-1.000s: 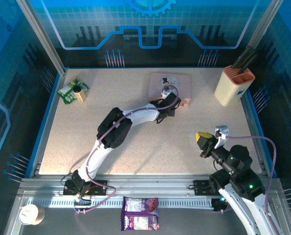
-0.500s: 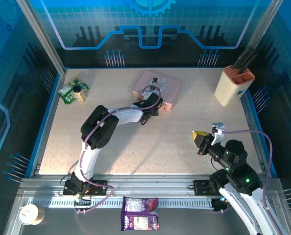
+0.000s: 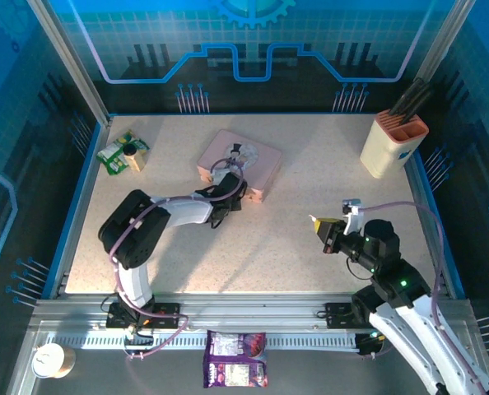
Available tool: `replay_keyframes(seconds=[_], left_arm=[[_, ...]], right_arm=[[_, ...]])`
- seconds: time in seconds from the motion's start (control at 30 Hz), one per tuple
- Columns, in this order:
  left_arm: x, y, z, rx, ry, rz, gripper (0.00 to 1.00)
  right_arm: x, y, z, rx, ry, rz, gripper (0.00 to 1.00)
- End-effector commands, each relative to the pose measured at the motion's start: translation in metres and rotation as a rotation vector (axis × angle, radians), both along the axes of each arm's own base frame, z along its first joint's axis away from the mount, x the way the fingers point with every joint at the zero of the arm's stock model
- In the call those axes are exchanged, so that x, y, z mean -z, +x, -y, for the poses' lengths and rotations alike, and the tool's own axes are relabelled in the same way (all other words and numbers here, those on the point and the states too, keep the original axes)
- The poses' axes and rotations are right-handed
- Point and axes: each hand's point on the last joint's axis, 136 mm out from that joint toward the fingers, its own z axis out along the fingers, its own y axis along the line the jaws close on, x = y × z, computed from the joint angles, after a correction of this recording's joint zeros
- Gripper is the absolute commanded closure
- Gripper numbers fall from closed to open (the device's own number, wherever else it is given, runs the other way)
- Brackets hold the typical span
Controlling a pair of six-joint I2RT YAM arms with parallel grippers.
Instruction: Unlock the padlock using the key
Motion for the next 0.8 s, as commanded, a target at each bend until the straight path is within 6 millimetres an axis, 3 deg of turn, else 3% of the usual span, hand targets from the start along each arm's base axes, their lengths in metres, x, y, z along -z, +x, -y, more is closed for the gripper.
replay_keyframes(seconds=[0.0, 0.13, 0.27, 0.4, 0.6, 0.77], left_arm=[[0.020, -0.039, -0.033, -0.055, 0.046, -0.102, 0.81], [0.016, -0.064, -0.032, -0.033, 0.083, -0.116, 0.81], [0.010, -0.079, -0.002, 0.037, 0.065, -0.109, 0.80], [0.010, -0.081, 0.039, 0.136, -0.005, -0.121, 0.80], [0.007, -0.075, 0.054, 0.194, -0.017, -0.098, 0.75], [0.003, -0.084, 0.076, 0.330, -0.134, -0.058, 0.68]], right_arm=[[-0.010, 0.003, -0.008, -0.034, 0.004, 0.009, 1.00], [-0.004, 0.004, -0.016, -0.057, -0.007, -0.009, 1.00], [0.001, 0.006, -0.022, -0.067, -0.026, -0.029, 1.00], [0.013, 0.008, -0.030, -0.075, -0.017, -0.079, 1.00], [0.020, 0.009, -0.040, -0.100, 0.010, -0.128, 1.00], [0.017, 0.008, -0.040, -0.095, 0.027, -0.124, 1.00]])
